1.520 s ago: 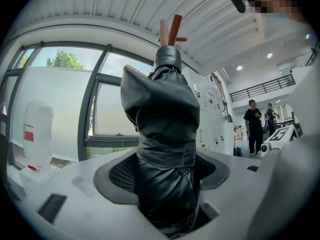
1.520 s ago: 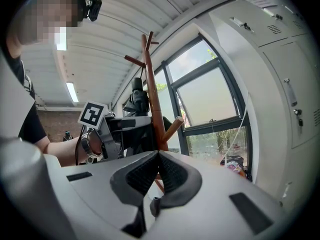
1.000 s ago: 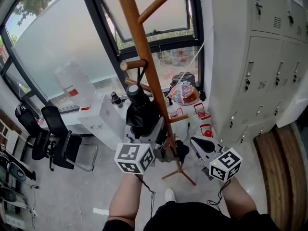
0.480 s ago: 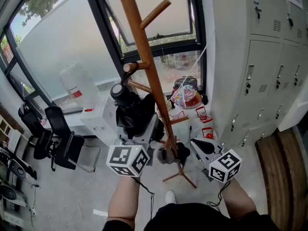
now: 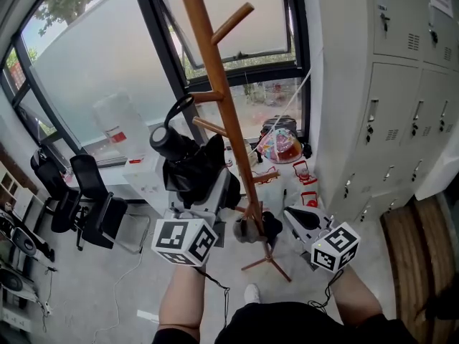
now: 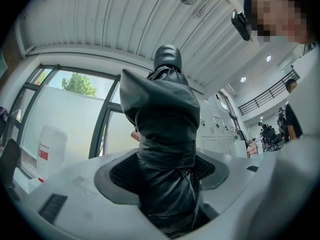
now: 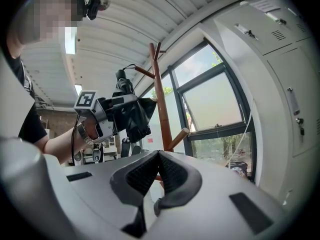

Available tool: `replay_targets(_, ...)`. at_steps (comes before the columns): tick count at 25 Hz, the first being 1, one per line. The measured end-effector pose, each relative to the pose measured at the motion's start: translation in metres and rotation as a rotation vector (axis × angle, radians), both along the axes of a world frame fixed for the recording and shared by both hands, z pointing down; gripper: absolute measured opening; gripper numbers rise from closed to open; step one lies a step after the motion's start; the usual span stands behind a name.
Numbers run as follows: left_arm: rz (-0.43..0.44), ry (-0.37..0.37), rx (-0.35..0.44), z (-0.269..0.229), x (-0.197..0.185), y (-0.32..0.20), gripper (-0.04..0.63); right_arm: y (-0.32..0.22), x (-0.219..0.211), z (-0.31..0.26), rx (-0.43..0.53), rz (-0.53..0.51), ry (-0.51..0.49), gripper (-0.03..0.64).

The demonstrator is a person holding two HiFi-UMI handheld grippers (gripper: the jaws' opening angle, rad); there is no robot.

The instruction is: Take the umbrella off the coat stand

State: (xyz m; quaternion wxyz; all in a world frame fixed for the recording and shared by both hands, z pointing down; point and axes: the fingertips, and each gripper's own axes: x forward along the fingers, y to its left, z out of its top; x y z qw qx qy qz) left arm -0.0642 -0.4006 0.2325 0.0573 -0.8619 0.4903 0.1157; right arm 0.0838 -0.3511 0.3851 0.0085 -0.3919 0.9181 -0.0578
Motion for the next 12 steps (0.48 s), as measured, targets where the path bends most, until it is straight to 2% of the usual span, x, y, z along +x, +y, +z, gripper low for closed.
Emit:
replay_targets(6,-0.029,-0.001,-0.006,0.004,-0.004,0.012,0.298,0.005,-0.001,0.001,0.001,-0.032,0.007,0.054)
replay_targets(12,-0.069,-0.005,-0.046,0.021,-0.014,0.027,0.298,0.012,-0.007,0.003,-0.005,-0.08,0.014,0.054)
